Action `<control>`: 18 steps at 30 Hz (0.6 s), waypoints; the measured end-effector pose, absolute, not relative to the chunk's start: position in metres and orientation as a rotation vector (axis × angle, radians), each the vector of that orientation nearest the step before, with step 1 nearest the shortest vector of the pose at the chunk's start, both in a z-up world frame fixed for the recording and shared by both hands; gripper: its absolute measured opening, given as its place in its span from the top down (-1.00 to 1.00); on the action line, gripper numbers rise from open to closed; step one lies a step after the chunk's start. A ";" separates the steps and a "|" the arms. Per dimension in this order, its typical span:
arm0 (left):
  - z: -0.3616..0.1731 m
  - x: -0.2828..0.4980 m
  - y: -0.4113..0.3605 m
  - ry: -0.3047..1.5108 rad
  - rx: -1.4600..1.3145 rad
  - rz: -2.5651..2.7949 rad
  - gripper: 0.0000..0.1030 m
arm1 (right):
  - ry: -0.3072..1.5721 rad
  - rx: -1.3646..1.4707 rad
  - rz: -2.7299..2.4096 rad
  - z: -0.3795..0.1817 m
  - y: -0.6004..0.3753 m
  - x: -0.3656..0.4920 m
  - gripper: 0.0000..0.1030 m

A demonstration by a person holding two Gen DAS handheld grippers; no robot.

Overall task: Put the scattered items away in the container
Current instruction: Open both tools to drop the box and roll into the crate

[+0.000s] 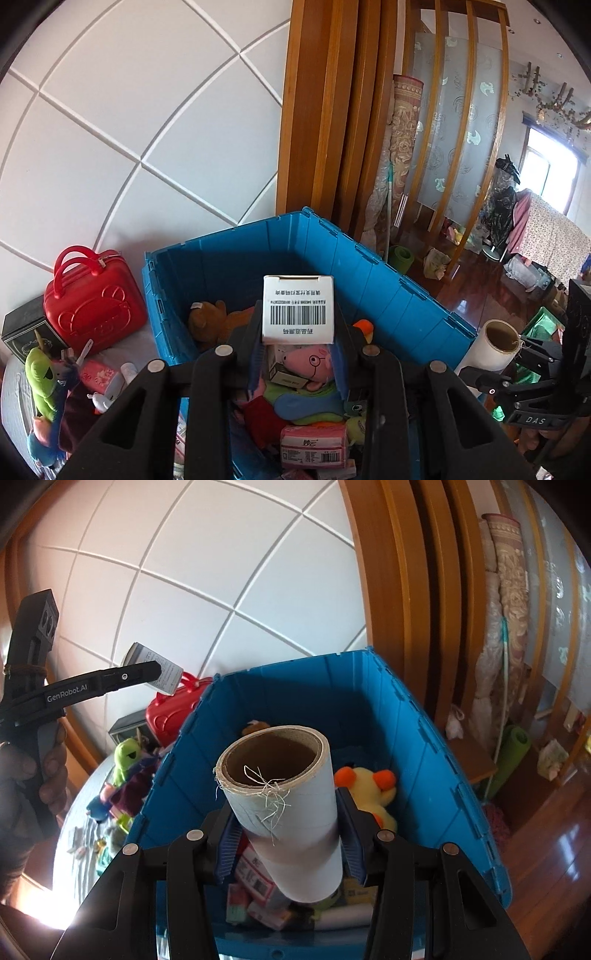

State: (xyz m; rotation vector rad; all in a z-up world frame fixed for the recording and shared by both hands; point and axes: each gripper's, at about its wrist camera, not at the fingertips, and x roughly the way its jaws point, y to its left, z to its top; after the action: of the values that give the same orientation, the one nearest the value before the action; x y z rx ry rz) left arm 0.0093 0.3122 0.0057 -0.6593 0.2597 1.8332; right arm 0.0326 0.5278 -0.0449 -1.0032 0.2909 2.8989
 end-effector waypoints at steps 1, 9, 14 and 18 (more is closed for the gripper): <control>0.006 0.011 0.316 0.263 -0.656 1.830 0.41 | 0.290 -1.002 2.897 -0.045 0.529 0.032 0.09; 0.009 0.013 0.330 0.265 -0.651 1.821 0.41 | 0.299 -1.001 2.887 -0.046 0.541 0.027 0.09; 0.009 0.009 0.335 0.265 -0.665 1.844 -0.47 | 0.262 -0.955 2.863 -0.043 0.545 0.026 -0.39; 0.005 0.001 0.324 0.215 -0.680 1.874 -0.87 | 0.259 -0.920 2.860 -0.041 0.546 0.025 -1.00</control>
State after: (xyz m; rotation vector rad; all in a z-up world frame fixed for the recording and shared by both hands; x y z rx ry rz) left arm 0.0013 0.3236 0.0049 -0.6796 0.2148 1.8744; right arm 0.0251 0.5456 -0.0414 -0.9198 0.2589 2.8602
